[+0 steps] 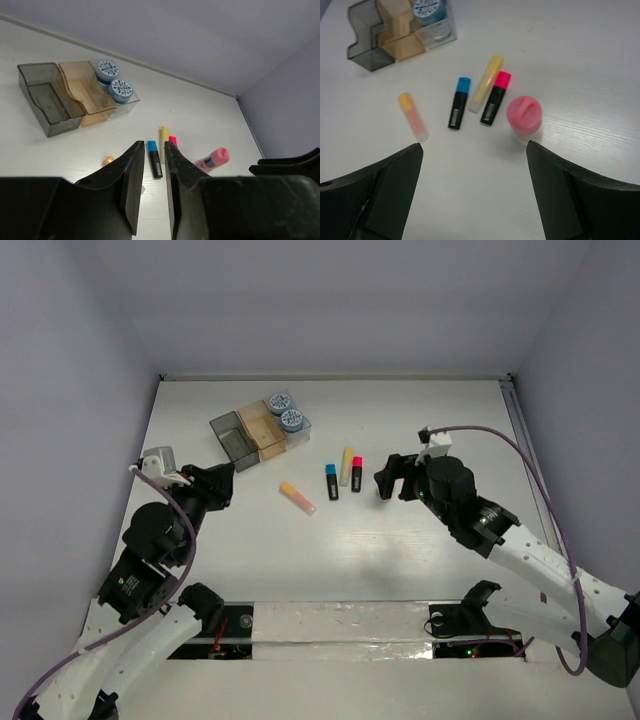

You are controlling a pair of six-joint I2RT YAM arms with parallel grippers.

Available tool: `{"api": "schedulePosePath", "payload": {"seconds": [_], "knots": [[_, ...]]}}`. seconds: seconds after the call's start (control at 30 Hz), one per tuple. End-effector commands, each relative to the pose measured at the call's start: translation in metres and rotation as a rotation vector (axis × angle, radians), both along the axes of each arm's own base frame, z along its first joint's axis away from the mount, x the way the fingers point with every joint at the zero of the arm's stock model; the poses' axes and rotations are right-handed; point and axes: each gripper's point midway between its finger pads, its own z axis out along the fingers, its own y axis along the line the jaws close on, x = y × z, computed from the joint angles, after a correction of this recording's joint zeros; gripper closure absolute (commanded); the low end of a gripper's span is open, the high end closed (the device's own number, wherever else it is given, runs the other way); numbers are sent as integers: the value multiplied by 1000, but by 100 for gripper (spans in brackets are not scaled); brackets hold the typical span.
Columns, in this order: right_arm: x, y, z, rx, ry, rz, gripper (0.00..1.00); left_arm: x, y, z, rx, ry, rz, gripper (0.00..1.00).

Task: Sort the stationery into containers
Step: Pick up the stationery from the center of the board.

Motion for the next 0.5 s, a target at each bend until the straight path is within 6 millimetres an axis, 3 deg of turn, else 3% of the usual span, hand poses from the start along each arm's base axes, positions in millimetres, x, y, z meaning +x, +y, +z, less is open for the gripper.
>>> {"api": "schedulePosePath", "payload": {"seconds": [0.0, 0.2, 0.47], "knots": [[7, -37, -7, -85, 17, -196, 9, -8, 16, -6, 46, 1, 43, 79], [23, -30, -45, -174, 111, -221, 7, -9, 16, -9, 50, -23, 32, 72], [56, -20, -60, -174, 115, -201, 15, -9, 13, -10, 63, -32, 8, 66]]}}
